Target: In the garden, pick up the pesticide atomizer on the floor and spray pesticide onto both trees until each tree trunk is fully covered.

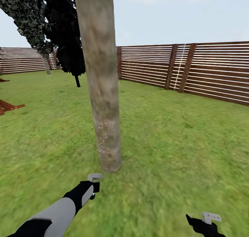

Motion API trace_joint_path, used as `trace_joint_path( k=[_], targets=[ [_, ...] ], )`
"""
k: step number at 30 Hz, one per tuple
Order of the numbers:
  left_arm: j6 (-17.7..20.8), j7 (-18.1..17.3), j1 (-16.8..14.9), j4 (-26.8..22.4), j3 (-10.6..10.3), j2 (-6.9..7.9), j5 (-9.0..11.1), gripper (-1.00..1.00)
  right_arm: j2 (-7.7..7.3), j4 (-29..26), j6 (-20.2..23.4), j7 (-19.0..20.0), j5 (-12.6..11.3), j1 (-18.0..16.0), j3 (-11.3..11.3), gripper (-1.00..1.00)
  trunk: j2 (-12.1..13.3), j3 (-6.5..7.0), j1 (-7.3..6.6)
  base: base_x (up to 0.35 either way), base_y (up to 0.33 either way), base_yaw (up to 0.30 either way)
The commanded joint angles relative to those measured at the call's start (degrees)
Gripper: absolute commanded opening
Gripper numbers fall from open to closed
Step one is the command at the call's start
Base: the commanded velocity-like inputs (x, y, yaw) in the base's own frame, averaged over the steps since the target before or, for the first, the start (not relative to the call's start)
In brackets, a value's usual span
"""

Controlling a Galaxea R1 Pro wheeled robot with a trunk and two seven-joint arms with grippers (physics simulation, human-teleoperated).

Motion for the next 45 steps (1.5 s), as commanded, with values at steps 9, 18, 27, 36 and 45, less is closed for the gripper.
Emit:
trace_joint_path(
  k=[9,18,27,36,45],
  targets=[
    [0.0,0.0,0.0,0.0,0.0,0.0,0.0,-1.0,0.03,0.0,0.0,0.0,0.0,0.0,0.0,1.0,0.0,0.0,0.0,0.0,-0.276,0.023],
    [0.0,0.0,0.0,0.0,0.1,0.12,-0.2,-1.0,0.0,0.0,0.0,0.0,0.0,0.0,0.0,1.0,0.0,0.0,0.0,0.025,-0.276,0.259],
    [0.0,0.0,0.0,0.0,0.1,0.19,-0.2,-1.0,-0.03,0.0,0.0,0.0,0.0,0.0,0.0,1.0,0.0,0.0,0.0,0.084,-0.276,0.249],
    [0.0,0.0,0.0,0.0,0.0,0.11,-0.1,-1.0,-0.12,-0.1,0.0,-0.1,0.0,0.0,0.0,1.0,0.0,0.0,0.0,0.061,-0.276,0.011],
    [0.0,0.0,0.0,0.0,-0.2,0.11,-0.1,-1.0,-0.03,-0.1,0.0,-0.1,0.0,0.0,0.0,1.0,0.0,0.0,0.0,0.001,-0.276,0.153]
  ],
)
